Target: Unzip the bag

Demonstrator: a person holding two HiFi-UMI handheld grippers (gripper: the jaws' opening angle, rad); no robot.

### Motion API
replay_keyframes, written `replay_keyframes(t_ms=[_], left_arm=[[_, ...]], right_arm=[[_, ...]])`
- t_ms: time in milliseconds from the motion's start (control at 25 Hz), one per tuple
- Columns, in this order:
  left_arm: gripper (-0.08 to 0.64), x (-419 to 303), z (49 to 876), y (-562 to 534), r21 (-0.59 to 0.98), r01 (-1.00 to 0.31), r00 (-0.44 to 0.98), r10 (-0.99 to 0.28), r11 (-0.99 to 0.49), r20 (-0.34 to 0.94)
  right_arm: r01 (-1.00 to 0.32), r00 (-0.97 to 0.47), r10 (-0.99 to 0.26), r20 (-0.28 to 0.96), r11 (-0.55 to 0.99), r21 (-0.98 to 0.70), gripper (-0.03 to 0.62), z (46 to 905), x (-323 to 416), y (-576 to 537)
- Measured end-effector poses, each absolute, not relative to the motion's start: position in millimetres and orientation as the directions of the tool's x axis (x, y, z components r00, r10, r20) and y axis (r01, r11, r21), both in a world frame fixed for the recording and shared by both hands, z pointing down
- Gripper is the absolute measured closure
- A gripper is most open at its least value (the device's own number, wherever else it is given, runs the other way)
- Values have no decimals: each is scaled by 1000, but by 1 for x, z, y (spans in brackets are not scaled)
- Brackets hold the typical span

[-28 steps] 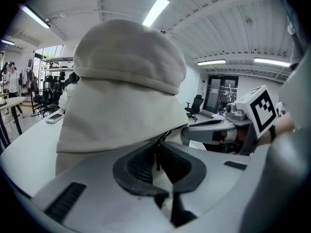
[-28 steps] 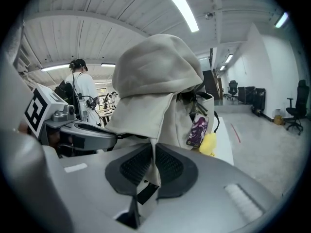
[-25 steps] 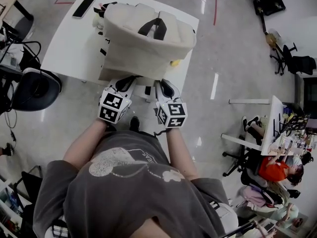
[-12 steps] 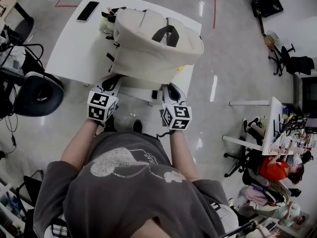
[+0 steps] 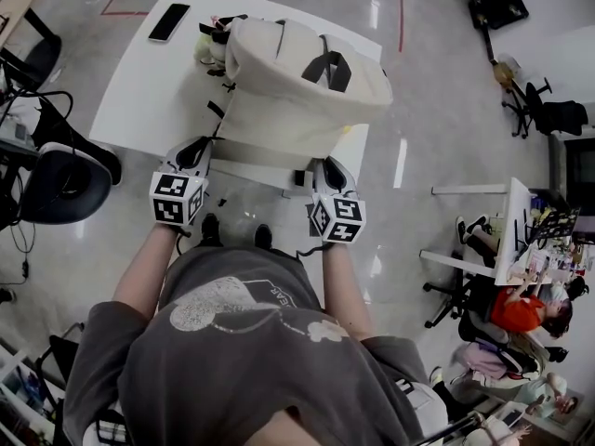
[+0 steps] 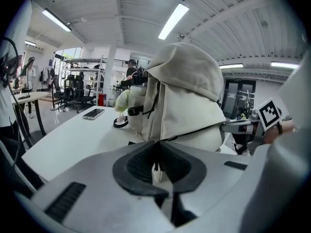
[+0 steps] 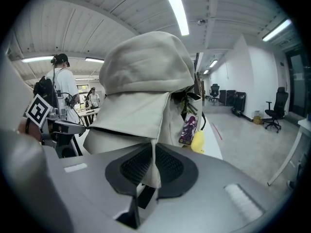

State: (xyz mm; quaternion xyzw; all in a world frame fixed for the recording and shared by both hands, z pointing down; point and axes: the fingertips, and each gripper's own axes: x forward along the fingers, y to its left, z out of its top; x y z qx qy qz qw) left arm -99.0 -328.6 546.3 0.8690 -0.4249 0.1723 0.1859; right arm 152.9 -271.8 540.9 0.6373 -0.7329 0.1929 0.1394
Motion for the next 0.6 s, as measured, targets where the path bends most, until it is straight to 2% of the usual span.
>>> replay_keyframes(t_ms=[600], left_arm=[[507,-90,561,-307,225,-739,656,-600,-636,457]], right_arm=[[-992,-37,-888,458,-22,-121,537,549,151,-262]])
